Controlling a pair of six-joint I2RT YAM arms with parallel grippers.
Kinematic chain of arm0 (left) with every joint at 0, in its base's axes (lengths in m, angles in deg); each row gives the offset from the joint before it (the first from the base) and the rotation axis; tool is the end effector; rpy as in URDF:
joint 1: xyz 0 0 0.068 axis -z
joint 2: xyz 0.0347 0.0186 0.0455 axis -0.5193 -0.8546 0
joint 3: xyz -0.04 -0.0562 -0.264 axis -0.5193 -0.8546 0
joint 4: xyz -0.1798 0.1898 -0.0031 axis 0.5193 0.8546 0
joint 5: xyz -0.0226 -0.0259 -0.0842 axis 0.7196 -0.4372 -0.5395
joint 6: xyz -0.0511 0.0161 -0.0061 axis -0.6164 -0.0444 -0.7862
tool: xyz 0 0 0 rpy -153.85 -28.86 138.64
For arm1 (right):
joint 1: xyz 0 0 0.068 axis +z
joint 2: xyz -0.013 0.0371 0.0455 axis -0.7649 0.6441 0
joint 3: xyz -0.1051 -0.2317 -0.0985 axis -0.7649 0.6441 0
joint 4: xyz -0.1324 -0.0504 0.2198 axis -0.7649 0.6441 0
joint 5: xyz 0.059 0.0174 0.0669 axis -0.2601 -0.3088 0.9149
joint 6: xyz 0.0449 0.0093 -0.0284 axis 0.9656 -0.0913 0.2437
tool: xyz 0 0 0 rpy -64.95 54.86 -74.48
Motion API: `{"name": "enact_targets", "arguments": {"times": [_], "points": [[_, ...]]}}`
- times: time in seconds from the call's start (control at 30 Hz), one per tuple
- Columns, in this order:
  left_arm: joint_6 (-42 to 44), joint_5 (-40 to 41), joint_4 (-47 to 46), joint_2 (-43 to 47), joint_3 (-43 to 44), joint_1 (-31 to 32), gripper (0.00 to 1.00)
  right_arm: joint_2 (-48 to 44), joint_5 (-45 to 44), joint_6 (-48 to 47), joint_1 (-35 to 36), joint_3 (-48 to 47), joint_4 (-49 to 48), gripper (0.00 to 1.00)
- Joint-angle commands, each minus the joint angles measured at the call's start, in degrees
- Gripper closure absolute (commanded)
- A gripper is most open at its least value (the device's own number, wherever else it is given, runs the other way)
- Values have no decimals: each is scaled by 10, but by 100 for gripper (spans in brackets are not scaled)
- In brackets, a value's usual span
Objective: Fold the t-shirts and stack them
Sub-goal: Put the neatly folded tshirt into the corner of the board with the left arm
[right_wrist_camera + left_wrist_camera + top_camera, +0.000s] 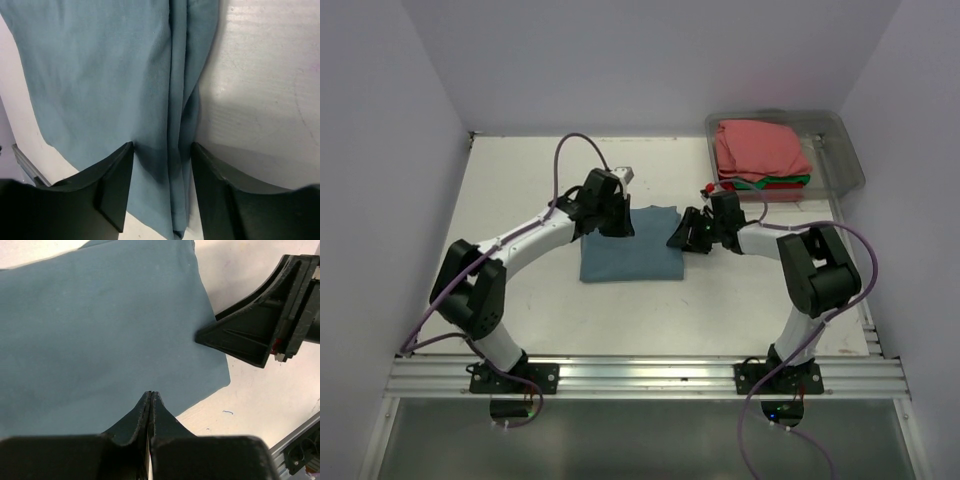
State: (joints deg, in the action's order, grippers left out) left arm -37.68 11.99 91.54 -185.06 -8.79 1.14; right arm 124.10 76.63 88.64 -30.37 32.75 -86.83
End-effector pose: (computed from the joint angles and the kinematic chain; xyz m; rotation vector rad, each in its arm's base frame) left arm 0.3067 -0.2014 0.2374 0.1672 2.5025 -0.6557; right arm 0.3248 0.1303 0.1412 0.1647 2.4991 0.9358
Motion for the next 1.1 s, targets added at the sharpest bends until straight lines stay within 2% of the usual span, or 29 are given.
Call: {"name": "enact_targets", "arguments": {"times": [0.0,0.2,0.37,0.47,0.57,0.63,0.7,0.73,0.83,0.87,0.97,1.07], "points": [[-19,27,16,47,-19,-8,100,32,6,5,1,-18,1,49],[-38,77,53,103,-82,-36,100,53,14,7,9,-47,9,54],[-61,118,53,157,-156,-90,100,97,38,9,21,-105,19,76],[-65,123,55,172,-189,-132,100,126,47,4,28,-156,35,85],[-73,149,59,170,-201,-148,100,173,59,-4,34,-231,48,92],[-85,164,62,163,-206,-150,96,195,67,-16,41,-294,88,93],[-93,184,62,163,-212,-153,81,230,72,-26,46,-337,115,93],[-102,193,62,165,-216,-154,64,244,74,-31,47,-378,125,93],[-118,224,61,175,-232,-155,39,282,80,-45,48,-449,164,94],[-122,242,62,175,-235,-158,26,289,80,-48,48,-462,173,94],[-133,263,57,183,-257,-165,7,310,80,-66,48,-496,207,96],[-134,254,22,184,-288,-180,1,314,87,-75,48,-502,215,96]]}}
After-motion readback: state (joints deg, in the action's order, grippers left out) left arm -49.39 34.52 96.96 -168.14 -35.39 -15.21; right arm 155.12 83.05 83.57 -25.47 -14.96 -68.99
